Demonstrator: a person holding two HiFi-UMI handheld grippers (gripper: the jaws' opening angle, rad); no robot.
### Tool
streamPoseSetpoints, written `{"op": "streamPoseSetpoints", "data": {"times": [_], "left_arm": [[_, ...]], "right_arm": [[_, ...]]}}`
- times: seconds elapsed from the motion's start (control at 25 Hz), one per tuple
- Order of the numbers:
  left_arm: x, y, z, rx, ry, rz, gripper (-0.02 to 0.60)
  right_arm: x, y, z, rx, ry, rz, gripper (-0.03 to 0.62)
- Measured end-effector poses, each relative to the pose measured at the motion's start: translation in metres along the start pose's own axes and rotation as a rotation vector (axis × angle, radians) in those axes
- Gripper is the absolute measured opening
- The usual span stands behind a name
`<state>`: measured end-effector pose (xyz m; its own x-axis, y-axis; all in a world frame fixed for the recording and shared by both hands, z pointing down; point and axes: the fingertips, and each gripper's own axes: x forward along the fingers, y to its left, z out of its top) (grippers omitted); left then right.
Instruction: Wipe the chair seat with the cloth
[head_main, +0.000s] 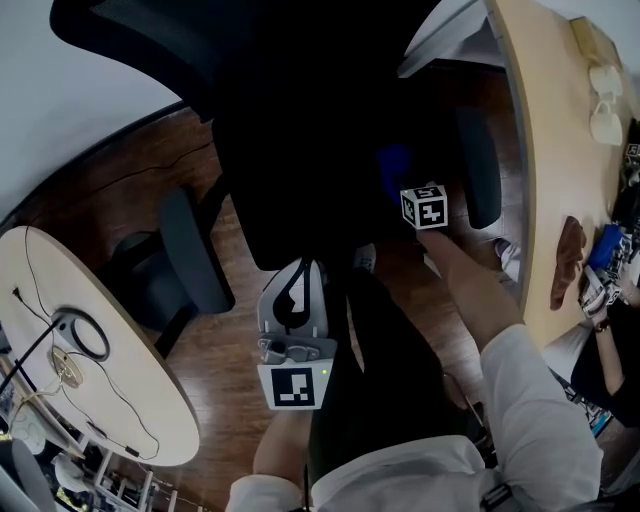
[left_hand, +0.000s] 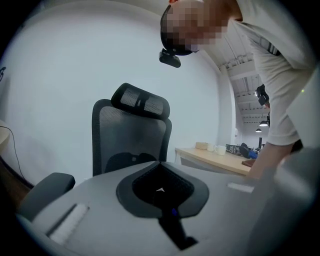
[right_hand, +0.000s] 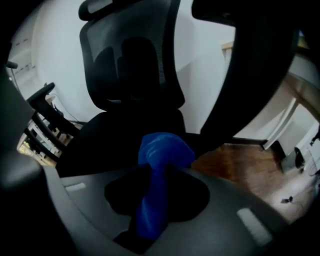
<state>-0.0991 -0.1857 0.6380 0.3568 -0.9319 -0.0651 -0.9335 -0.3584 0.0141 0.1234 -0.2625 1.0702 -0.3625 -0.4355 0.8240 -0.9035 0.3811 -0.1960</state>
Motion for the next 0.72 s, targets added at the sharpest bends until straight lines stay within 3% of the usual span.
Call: {"op": "streamPoseSetpoints", "data": {"times": [0.08,0.2,0.28,0.36,0.56,0.72], "left_arm": [[0.001,-0.006,-0.001,0.0,0.0,-0.007,0.0],[-0.001,-0.008,-0.006,0.002,0.01,-0.007,0.0],[-0.006,-0.006,-0.01,0.009,0.026,0.001,0.0],[-0.012,-0.002,-0.013,0.016,0.04,0.014,0.0],[-0.027,0.014,-0.02,0.02,0.058,0.047,0.0],[-0.038,0.021,-0.022,0.022,0.056,0.068,0.0]], "right_arm": [[0.001,0.044,0.005,0.003,-0.044,0.083,0.092],[0.003,0.156,0.002,0.0,-0.092,0.266,0.092],[0.002,0.233,-0.009,0.001,-0.093,0.388,0.092],[0.005,0.281,-0.022,-0.011,-0.08,0.452,0.092],[0.022,0.321,-0.061,-0.082,-0.025,0.455,0.092],[0.032,0.309,-0.087,-0.13,-0.001,0.402,0.092]]}}
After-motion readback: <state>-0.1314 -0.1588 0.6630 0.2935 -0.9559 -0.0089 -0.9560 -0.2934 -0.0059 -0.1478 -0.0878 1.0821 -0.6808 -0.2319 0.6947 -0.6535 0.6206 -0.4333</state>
